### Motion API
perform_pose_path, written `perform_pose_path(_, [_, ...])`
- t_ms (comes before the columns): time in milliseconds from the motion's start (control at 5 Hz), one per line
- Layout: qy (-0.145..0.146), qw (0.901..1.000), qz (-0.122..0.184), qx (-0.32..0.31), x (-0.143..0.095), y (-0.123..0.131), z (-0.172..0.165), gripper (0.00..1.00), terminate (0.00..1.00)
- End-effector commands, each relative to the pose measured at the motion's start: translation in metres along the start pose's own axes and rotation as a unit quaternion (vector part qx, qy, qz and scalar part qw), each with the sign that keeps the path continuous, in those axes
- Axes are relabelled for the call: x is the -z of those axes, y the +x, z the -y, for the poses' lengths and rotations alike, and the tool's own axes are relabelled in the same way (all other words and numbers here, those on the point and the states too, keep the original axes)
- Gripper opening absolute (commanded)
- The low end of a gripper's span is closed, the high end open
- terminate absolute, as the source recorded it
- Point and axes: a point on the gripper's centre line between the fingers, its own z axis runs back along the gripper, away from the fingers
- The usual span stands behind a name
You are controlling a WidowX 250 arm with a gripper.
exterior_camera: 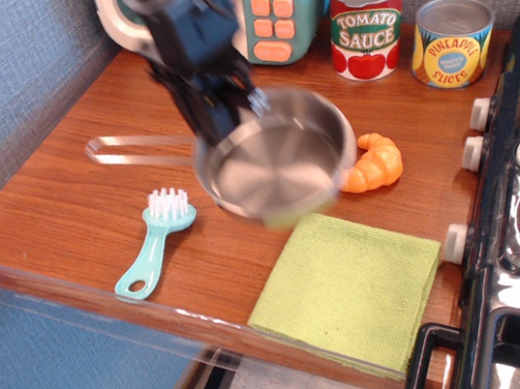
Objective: Pick up the bowl on top of the green cloth and place it behind the blue brush
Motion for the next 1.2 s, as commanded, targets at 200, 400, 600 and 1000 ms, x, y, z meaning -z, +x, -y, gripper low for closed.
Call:
perform_pose_path(200, [0.017,0.9985,-0.01,-0.051,0.008,0.031,-0.097,0.0,0.0])
perform_pose_path(400, [0.025,0.9979,-0.015,-0.057,0.023,0.044,-0.106,0.0,0.0])
perform_pose_path(600, [0.036,0.9974,-0.034,-0.054,0.043,0.056,-0.106,0.0,0.0])
perform_pose_path(1000, [0.033,0.9971,-0.042,-0.055,0.072,0.075,-0.104,0.0,0.0])
